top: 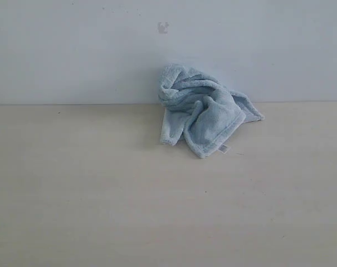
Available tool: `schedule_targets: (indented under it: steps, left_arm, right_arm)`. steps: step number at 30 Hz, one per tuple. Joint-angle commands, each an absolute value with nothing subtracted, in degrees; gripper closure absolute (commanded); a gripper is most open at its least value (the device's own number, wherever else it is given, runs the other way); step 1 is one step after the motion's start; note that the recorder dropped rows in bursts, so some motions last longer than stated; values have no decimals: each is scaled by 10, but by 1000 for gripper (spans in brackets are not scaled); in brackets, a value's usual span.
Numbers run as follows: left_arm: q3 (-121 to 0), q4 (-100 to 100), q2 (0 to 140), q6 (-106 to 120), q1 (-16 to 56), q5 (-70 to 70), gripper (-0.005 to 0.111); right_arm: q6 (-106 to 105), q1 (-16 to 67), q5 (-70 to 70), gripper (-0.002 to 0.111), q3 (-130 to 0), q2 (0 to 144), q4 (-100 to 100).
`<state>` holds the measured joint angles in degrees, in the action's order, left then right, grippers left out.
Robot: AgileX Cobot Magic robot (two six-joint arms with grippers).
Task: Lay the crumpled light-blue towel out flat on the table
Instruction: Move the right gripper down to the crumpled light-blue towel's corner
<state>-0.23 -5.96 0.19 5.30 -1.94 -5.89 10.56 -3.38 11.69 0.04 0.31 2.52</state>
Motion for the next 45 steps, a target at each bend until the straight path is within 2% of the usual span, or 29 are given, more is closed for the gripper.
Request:
schedule_targets:
  steps: [1,9,16,19,22,26,31,33,34,36,38,39,43,45]
  left_arm:
    - [0,-60,0,50,-15,-59,103]
    - [0,-60,0,50,-15,-56,103]
    - [0,-60,0,50,-15,-56,103]
    - [0,-60,0,50,-15,-56,103]
    - [0,-60,0,50,-15,-56,103]
    - [0,-60,0,50,-15,-56,103]
    - [0,-60,0,50,-15,-57,103]
    - [0,-60,0,50,-15,-58,103]
    - [0,-60,0,50,-15,-58,103]
    - [0,-60,0,50,-15,-58,103]
    - [0,-60,0,50,-15,-58,103]
    - [0,-60,0,50,-15,-58,103]
    - [0,-60,0,50,-15,-58,103]
    - [0,-60,0,50,-15,-58,103]
  right_arm:
    - [104,-33,113,106,0,0,22]
    - [104,-33,107,106,0,0,22]
    - [226,-33,-99,106,0,0,169]
    - [287,-33,-143,106,0,0,190]
    - [310,-33,-82,106,-5,0,182]
    - [285,-19,54,106,-96,45,115]
    - [21,111,199,106,-279,286,154]
    - [-148,194,299,103,-435,506,109]
    - [-169,202,318,101,-466,552,89]
    - [-186,205,358,81,-565,714,28]
    - [-203,205,381,45,-655,857,0]
    - [-243,205,385,32,-705,934,8]
    - [-393,205,404,45,-784,1083,33]
    - [-405,205,384,46,-824,1141,21]
